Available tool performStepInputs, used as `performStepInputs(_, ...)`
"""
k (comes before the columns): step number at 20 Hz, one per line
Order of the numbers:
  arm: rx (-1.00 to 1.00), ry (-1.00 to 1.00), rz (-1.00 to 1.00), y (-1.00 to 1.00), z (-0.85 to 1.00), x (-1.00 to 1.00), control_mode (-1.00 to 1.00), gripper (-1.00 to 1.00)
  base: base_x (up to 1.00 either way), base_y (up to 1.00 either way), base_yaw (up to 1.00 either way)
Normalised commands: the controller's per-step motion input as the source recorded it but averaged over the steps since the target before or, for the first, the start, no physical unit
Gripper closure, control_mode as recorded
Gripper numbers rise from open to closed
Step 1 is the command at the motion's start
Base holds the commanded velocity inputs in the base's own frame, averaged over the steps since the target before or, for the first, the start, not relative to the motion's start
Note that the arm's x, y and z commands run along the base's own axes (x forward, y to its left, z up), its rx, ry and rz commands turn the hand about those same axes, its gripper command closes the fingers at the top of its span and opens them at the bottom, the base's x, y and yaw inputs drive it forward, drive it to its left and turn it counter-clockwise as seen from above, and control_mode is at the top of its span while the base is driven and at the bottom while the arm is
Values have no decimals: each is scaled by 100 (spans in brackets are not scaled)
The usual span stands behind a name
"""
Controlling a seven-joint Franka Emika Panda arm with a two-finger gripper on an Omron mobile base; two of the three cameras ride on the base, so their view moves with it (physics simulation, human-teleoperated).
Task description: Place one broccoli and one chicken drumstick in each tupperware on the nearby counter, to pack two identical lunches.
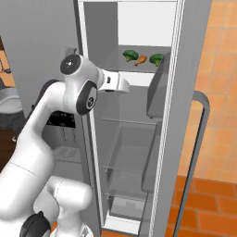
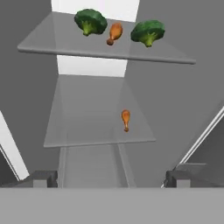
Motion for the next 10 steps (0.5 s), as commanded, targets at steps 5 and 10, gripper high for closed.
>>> performStepInputs(5,11,-7,0,-1,82,0,-100,-100,0,0,0)
performStepInputs(10,8,-1,0,-3,37,4,-100,-100,0,0,0)
